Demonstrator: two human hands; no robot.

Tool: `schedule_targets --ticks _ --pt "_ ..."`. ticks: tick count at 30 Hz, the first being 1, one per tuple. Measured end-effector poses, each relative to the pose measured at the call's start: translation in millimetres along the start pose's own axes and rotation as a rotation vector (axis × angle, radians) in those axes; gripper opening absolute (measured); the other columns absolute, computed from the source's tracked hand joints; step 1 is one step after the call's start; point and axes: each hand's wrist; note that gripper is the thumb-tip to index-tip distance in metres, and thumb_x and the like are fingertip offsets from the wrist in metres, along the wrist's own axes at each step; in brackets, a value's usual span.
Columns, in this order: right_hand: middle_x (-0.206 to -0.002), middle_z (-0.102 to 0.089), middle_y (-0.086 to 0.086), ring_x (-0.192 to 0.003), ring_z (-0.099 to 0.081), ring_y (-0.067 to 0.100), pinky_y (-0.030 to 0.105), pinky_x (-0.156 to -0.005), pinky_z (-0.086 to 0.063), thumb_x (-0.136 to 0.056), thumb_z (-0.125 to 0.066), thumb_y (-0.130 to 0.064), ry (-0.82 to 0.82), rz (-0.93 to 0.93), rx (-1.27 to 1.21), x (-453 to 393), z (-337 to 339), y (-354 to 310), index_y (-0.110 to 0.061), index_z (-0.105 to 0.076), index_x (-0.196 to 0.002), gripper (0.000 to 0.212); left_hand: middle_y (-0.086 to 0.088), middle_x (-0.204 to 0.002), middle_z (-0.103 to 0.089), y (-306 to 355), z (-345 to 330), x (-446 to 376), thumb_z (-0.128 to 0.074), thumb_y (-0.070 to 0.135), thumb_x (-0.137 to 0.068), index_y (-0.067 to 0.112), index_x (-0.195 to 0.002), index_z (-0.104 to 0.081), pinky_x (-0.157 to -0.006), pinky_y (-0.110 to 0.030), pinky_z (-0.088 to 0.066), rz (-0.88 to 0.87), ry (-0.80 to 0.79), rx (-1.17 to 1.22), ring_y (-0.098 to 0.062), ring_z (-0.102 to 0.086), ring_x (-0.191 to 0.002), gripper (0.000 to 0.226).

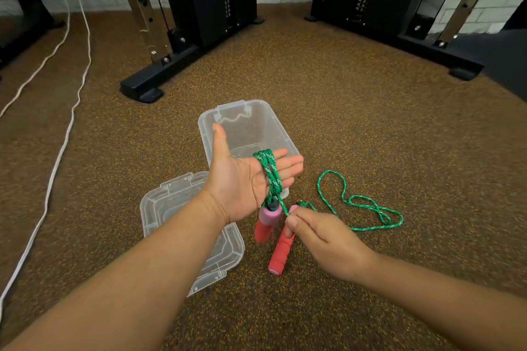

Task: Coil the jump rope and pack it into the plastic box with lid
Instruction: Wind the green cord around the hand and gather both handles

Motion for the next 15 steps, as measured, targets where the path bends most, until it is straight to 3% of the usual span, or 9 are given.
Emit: schedule_targets --ticks 3,6,9,11,13,15 --pt "-0.067 -0.054 -0.023 -0.065 -0.05 0.0 0.022 -0.067 -0.037 -0.094 -0.034 -0.049 0.005 0.048 0.016 1 8 -14 -0.033 -0.057 -0.081 0.031 -0.024 -0.123 -0.061 -1 -1 0 -0.003 0.093 -0.061 -0.003 -0.14 -0.033 -0.107 -0.039 -0.036 0.012 0.035 -0.074 -0.029 -0.057 -0.119 0.128" --pt "-0.068 -0.056 -0.033 -0.065 -0.053 -0.007 0.01 -0.062 -0.033 -0.095 -0.042 -0.038 -0.002 0.146 0.01 -1 21 -35 -0.037 -0.056 -0.079 0.022 -0.021 -0.118 -0.064 -2 -5 0 0.004 0.089 -0.064 -0.001 -0.14 -0.036 -0.107 -0.04 -0.036 0.062 0.068 -0.271 -0.026 -0.06 -0.115 0.124" --pt "-0.074 -0.065 -0.01 -0.069 -0.058 0.003 0.026 -0.066 -0.047 -0.093 -0.043 -0.038 0.06 0.179 -0.135 -10 36 -50 -0.03 -0.06 -0.079 0.024 -0.016 -0.09 -0.073 -5 -9 6 0.011 0.085 -0.067 -0.003 -0.131 -0.048 -0.087 -0.036 -0.045 0.158 0.044 -0.481 -0.022 -0.069 -0.082 0.124" --pt "-0.075 -0.065 0.009 -0.07 -0.059 0.016 0.034 -0.068 -0.049 -0.091 -0.043 -0.039 0.124 0.164 -0.21 -19 47 -52 -0.027 -0.059 -0.076 0.025 -0.024 -0.095 -0.067 -6 -7 8 0.013 0.084 -0.067 -0.009 -0.124 -0.053 -0.091 -0.038 -0.044 0.199 -0.013 -0.558 -0.031 -0.064 -0.088 0.128" --pt "-0.076 -0.065 0.014 -0.068 -0.057 0.012 0.023 -0.066 -0.049 -0.092 -0.046 -0.036 0.166 0.15 -0.194 -27 57 -52 -0.026 -0.059 -0.075 0.023 -0.031 -0.104 -0.064 -5 -7 10 0.013 0.087 -0.063 -0.007 -0.124 -0.054 -0.09 -0.041 -0.045 0.24 -0.069 -0.576 -0.037 -0.063 -0.093 0.13" --pt "-0.076 -0.06 0.024 -0.064 -0.05 0.01 0.012 -0.062 -0.045 -0.096 -0.049 -0.025 0.176 0.115 -0.22 -33 64 -49 -0.018 -0.06 -0.077 0.024 -0.028 -0.092 -0.068 -5 -7 12 0.014 0.087 -0.062 -0.003 -0.12 -0.057 -0.078 -0.037 -0.046 0.273 -0.108 -0.578 -0.034 -0.066 -0.079 0.129"
Point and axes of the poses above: each hand's wrist, its own x-axis away from the middle knuckle, its own z-axis out of the back of the hand, y = z × x
